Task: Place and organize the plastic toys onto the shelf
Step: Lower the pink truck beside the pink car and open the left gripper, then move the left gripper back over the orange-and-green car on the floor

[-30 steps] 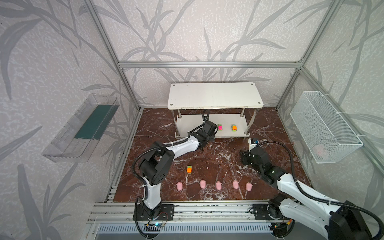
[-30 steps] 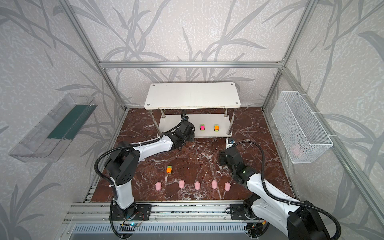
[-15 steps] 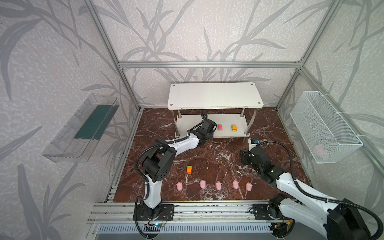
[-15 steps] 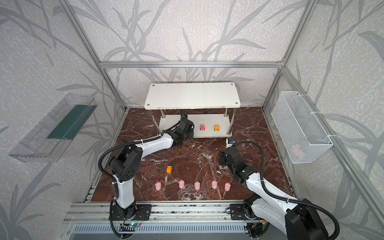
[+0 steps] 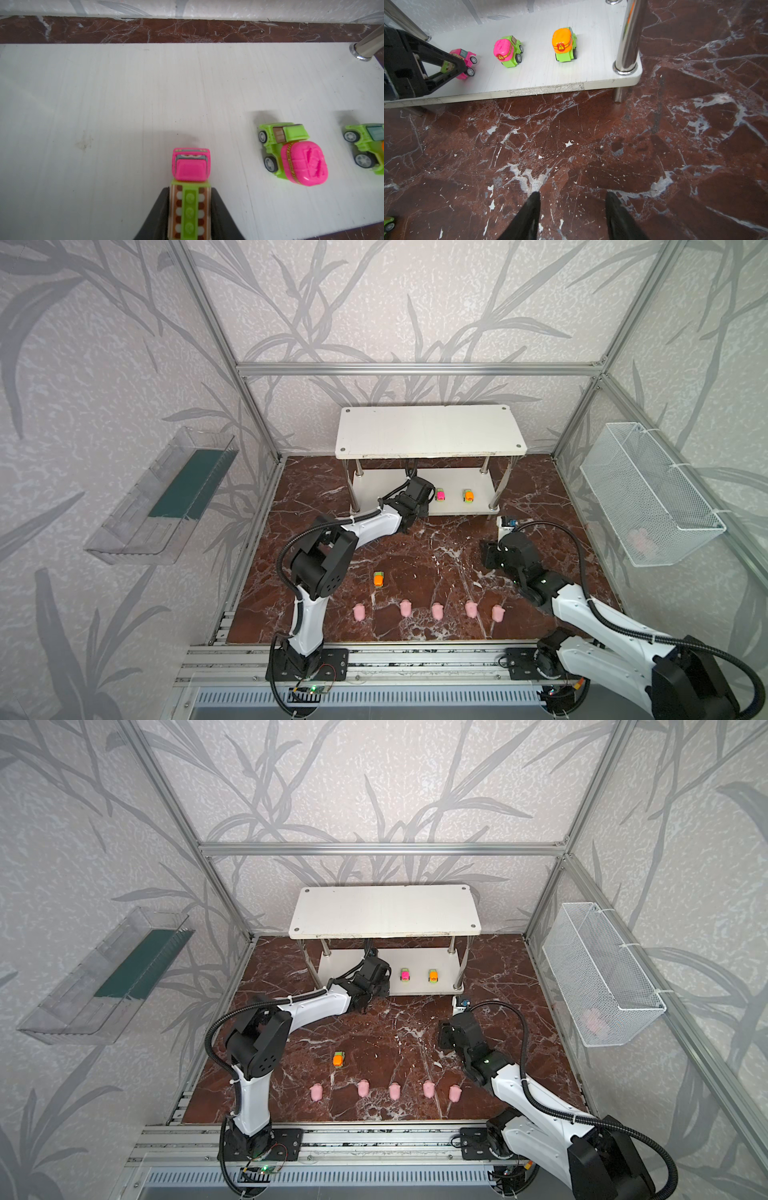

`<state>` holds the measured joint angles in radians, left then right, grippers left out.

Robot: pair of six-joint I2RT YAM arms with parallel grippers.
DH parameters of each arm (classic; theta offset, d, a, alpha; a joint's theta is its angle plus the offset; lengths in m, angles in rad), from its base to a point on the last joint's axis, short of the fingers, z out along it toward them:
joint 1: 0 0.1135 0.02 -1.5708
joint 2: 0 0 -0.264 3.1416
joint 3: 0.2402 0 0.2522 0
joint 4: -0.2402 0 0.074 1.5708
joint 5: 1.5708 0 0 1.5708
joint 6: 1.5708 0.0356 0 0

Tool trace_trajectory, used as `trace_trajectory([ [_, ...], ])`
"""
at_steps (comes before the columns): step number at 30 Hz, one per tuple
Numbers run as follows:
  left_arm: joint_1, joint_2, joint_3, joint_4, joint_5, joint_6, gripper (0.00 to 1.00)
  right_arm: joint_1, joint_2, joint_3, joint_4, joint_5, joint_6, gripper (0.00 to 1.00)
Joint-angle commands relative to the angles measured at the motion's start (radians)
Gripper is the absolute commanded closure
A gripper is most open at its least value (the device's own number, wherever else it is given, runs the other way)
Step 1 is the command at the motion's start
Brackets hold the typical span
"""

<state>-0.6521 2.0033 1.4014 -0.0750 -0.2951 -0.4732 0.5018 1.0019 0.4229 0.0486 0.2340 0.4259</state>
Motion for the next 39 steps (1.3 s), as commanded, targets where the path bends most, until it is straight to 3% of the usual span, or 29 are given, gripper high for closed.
trace_trajectory([
  [1,0.002,0.017,0.025,-0.012,-0.026,0.004,0.67,-0.007,0.006,-0.006,0.021,-0.006,-0.004,0.48],
  [9,0.005,0.006,0.026,-0.016,-0.038,0.001,0.57,-0.011,0.011,-0.010,0.026,-0.012,-0.001,0.48],
  [18,0.003,-0.104,-0.045,0.007,-0.001,-0.018,0.44,-0.016,0.010,-0.012,0.028,-0.012,0.001,0.48],
  [26,0.000,-0.223,-0.172,0.077,0.115,-0.008,0.38,-0.017,0.021,-0.015,0.037,-0.018,0.004,0.48],
  [39,-0.048,-0.504,-0.393,0.048,0.050,-0.007,0.37,-0.020,0.015,-0.016,0.033,-0.015,0.005,0.48],
])
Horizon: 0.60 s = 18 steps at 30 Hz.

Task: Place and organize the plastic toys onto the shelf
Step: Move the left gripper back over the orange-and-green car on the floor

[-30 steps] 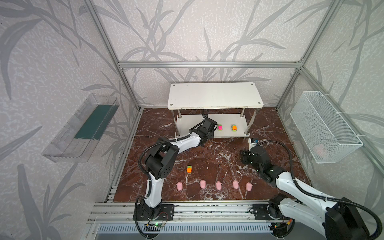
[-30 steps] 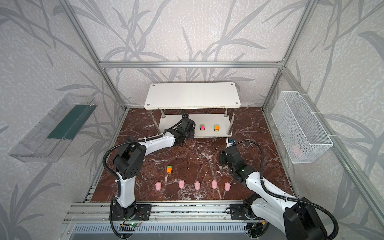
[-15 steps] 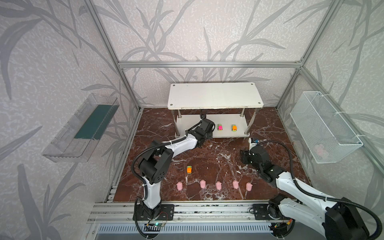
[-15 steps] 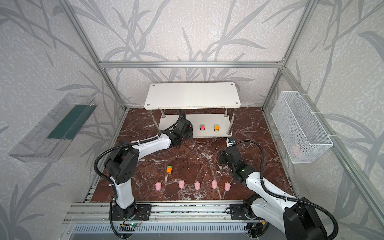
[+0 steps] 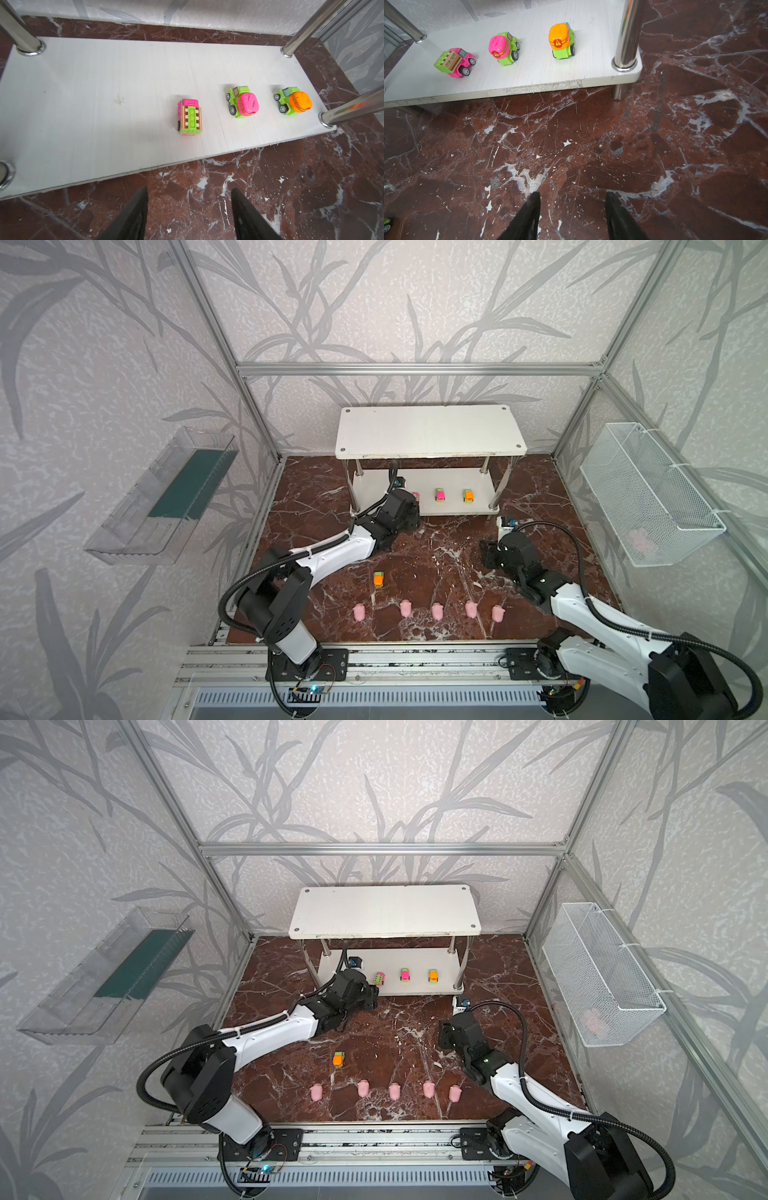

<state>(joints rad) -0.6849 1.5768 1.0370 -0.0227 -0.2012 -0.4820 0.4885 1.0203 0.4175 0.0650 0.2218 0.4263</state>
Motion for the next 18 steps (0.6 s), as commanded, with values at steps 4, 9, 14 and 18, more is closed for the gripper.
trace_trajectory([
  [4,-0.055,-0.221,-0.099,-0.077,-0.110,-0.004,0.37,-0.009,0.001,-0.008,0.020,-0.009,0.004,0.48],
  [9,-0.129,-0.408,-0.218,-0.246,-0.185,-0.079,0.36,-0.011,0.009,-0.013,0.027,-0.016,0.006,0.48],
  [14,-0.198,-0.543,-0.363,-0.382,-0.180,-0.192,0.36,-0.013,0.035,-0.010,0.048,-0.032,0.003,0.48],
  [18,-0.221,-0.596,-0.443,-0.421,-0.142,-0.274,0.36,-0.013,0.067,0.007,0.050,-0.046,-0.007,0.48],
])
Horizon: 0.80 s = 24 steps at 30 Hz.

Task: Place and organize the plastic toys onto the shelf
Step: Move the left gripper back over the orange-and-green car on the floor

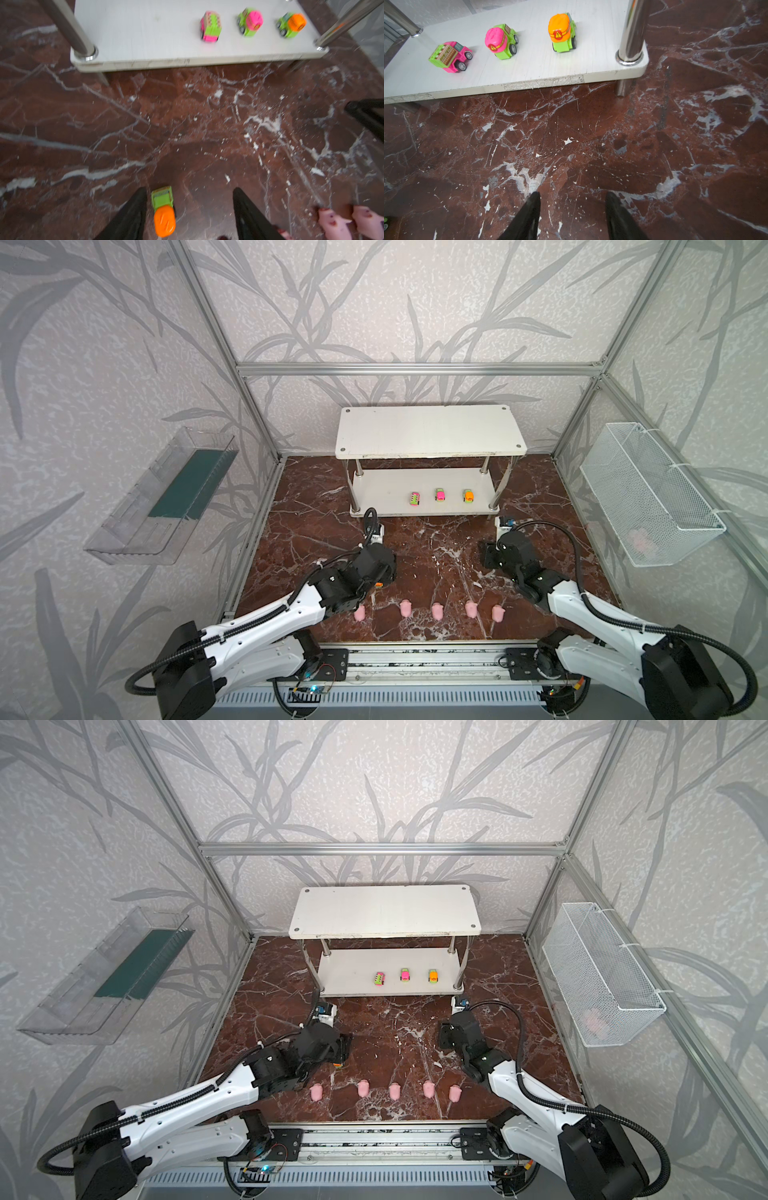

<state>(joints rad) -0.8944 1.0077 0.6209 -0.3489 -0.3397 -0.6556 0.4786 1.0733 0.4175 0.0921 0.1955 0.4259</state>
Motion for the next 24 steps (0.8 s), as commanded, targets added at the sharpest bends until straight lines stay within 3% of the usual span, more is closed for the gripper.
trace_trajectory([
  [1,-0.014,-0.028,-0.033,-0.107,0.009,-0.110,0.36,-0.004,0.020,0.010,0.022,-0.023,-0.006,0.49],
  [13,-0.026,0.103,-0.065,-0.082,0.100,-0.155,0.38,-0.003,0.016,0.011,0.016,-0.030,0.001,0.49],
  [24,-0.026,0.145,-0.087,-0.056,0.087,-0.173,0.43,-0.003,0.029,0.000,0.031,-0.032,0.005,0.49],
])
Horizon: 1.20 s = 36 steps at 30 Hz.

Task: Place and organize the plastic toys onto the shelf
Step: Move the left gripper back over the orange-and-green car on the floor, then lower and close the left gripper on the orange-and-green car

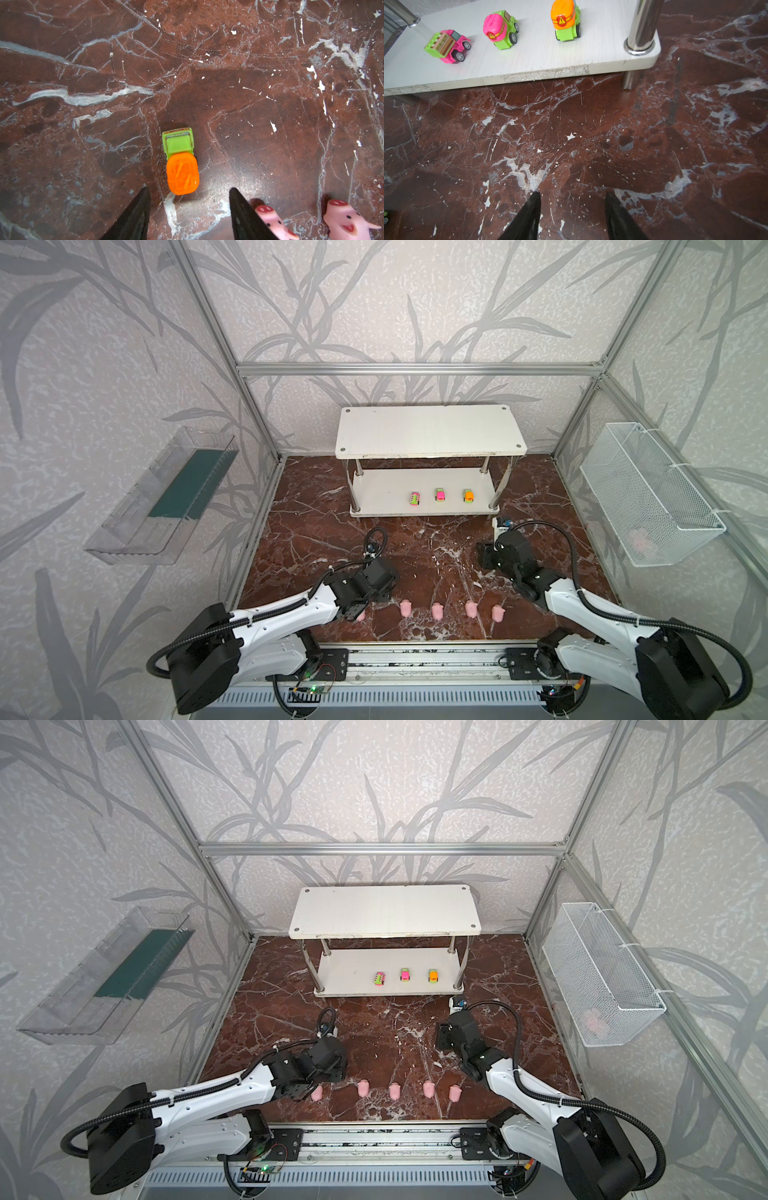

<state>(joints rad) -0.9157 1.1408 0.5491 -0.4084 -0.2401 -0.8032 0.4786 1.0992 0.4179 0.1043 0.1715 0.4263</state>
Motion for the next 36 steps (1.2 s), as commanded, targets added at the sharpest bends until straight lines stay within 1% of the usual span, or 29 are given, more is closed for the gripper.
trace_trajectory([
  [1,-0.005,0.019,-0.014,0.005,-0.012,-0.026,0.45,-0.003,0.005,0.001,0.018,-0.010,0.006,0.48],
  [9,-0.005,0.063,-0.008,0.034,-0.028,-0.047,0.47,-0.004,0.004,-0.004,0.021,-0.010,0.008,0.49],
  [15,-0.004,0.105,0.014,0.028,-0.054,-0.065,0.50,-0.003,0.017,-0.008,0.032,-0.019,0.017,0.49],
  [18,-0.004,0.115,0.018,0.036,-0.062,-0.074,0.54,-0.004,0.024,-0.005,0.034,-0.022,0.017,0.49],
  [33,-0.004,0.146,0.021,0.058,-0.111,-0.097,0.54,-0.004,0.035,-0.005,0.040,-0.032,0.022,0.49],
  [36,-0.003,0.163,0.029,0.055,-0.114,-0.098,0.55,-0.003,0.033,-0.005,0.040,-0.030,0.021,0.49],
])
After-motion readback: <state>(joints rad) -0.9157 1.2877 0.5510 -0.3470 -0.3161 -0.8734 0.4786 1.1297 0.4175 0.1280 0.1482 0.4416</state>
